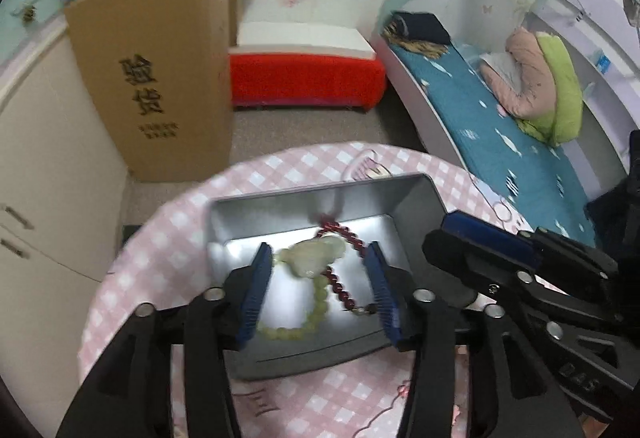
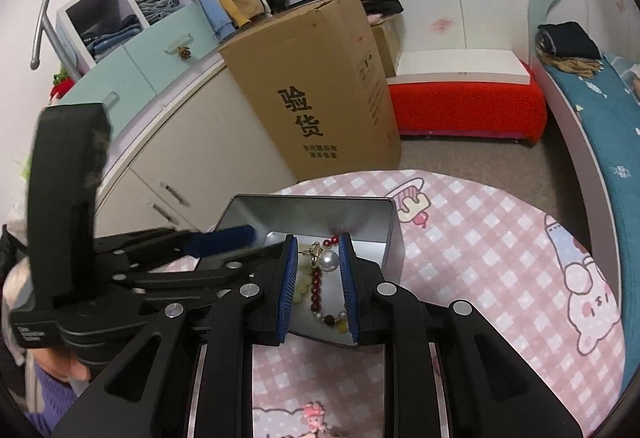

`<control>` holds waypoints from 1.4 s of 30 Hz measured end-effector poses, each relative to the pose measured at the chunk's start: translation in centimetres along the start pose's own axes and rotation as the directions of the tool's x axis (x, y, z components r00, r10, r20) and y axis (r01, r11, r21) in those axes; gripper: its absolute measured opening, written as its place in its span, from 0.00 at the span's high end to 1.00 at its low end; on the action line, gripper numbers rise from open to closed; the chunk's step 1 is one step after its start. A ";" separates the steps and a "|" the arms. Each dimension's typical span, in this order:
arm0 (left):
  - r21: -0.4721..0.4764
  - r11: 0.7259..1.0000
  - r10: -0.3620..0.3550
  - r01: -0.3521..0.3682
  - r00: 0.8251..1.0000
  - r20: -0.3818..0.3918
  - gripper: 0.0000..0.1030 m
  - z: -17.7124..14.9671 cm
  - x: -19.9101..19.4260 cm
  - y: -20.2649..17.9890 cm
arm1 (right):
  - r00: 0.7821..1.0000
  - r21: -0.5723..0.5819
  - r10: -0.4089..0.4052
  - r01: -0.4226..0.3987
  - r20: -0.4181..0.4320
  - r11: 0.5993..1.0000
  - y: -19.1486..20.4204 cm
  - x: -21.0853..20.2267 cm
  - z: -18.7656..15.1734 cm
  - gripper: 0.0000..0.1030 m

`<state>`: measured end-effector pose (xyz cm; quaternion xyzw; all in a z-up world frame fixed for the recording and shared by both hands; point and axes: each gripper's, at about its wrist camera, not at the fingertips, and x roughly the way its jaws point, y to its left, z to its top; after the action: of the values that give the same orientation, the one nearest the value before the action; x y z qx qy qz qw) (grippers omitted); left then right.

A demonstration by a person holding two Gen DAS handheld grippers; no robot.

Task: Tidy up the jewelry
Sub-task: 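Carry the jade pendant and pearl earring into the grey box, then open both tools to release the items in the box, then move the right tool to the pink charm keychains and close on one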

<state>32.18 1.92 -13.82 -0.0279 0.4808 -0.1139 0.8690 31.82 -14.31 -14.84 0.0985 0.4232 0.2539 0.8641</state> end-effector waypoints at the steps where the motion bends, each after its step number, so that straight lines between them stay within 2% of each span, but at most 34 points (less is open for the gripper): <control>1: 0.000 1.000 0.026 -0.026 0.999 0.021 0.48 -0.1 -0.7 0.2 | 1.000 0.002 0.007 -0.007 -0.007 1.000 0.1 0.2 0.1 0.79; 3: -0.003 0.999 0.048 -0.048 0.998 0.048 0.47 -0.3 -1.9 0.6 | 1.000 -0.006 0.007 -0.008 -0.022 1.000 0.6 0.7 0.0 0.79; 6: -0.004 0.993 0.115 -0.115 0.989 0.089 0.37 -1.1 -3.4 1.1 | 0.998 0.000 0.026 -0.026 -0.051 1.000 0.9 1.5 -0.2 0.79; 9: -0.002 0.991 0.131 -0.132 0.987 0.093 0.37 -1.6 -4.0 1.6 | 0.998 0.020 0.027 -0.026 -0.064 0.999 0.9 2.1 -0.6 0.77; 12: -0.011 0.993 0.119 -0.119 0.989 0.085 0.37 -2.2 -4.3 2.2 | 0.997 0.039 0.036 -0.034 -0.062 0.999 0.9 2.0 -0.9 0.76; 15: -0.022 0.994 0.105 -0.104 0.991 0.082 0.37 -2.8 -4.5 2.3 | 0.999 0.035 0.022 -0.020 -0.038 0.999 1.1 0.8 -1.1 0.60; 18: -0.039 0.997 0.069 -0.065 0.992 0.107 0.37 -3.7 -5.5 2.2 | 1.000 0.021 0.002 -0.002 -0.003 1.000 1.1 -1.1 -1.5 0.60; 20: -0.040 0.999 0.039 -0.034 0.991 0.128 0.36 -4.6 -6.3 1.7 | 0.999 0.003 -0.035 0.035 0.027 0.999 1.1 -2.9 -2.1 0.53; 21: -0.038 0.999 0.033 -0.028 0.990 0.136 0.31 -5.0 -6.7 1.5 | 0.998 -0.006 -0.050 0.050 0.037 0.999 1.0 -3.6 -2.4 0.47; 22: -0.033 0.999 0.021 -0.017 0.988 0.151 0.26 -5.7 -7.1 1.1 | 0.996 -0.015 -0.067 0.068 0.051 0.998 0.9 -4.5 -3.0 0.46; 25: -0.001 1.000 -0.009 0.009 0.987 0.163 0.25 -7.7 -7.5 -0.5 | 0.991 -0.016 -0.110 0.112 0.071 0.994 0.0 -6.7 -5.2 0.46; 27: 0.023 0.999 -0.027 0.024 0.988 0.153 0.25 -8.7 -7.3 -1.6 | 0.986 -0.013 -0.148 0.149 0.080 0.989 -0.7 -7.9 -7.0 0.42; 30: 0.024 1.000 -0.009 0.005 0.990 0.142 0.25 -10.8 -6.5 -2.6 | 0.983 0.014 -0.171 0.170 0.070 0.985 -1.7 -8.9 -10.0 0.42; 33: 0.012 1.000 0.005 -0.006 0.994 0.112 0.25 -12.4 -5.5 -2.8 | 0.984 -0.006 -0.171 0.171 0.049 0.985 -1.3 -8.7 -12.4 0.42; 36: -0.028 1.000 -0.005 0.008 0.996 0.088 0.25 -13.6 -4.9 -2.1 | 0.988 -0.019 -0.149 0.150 0.033 0.989 -0.5 -7.8 -14.0 0.42; 39: -0.049 0.999 0.025 -0.022 0.997 0.077 0.25 -15.0 -4.7 -1.4 | 0.988 -0.060 -0.151 0.152 0.017 0.987 0.7 -6.6 -14.7 0.42; 41: -0.063 0.997 0.036 -0.032 0.997 0.061 0.25 -15.8 -4.5 -0.8 | 0.989 -0.093 -0.149 0.148 -0.002 0.985 1.5 -5.7 -14.8 0.49; 42: -0.071 0.997 0.034 -0.030 0.998 0.058 0.25 -16.1 -4.6 -0.5 | 0.988 -0.103 -0.151 0.149 -0.009 0.983 1.7 -5.4 -14.8 0.58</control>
<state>16.18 3.40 -18.57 -0.0541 0.4590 -0.0822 0.8830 16.87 -16.31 -19.76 0.0199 0.4232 0.2100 0.8811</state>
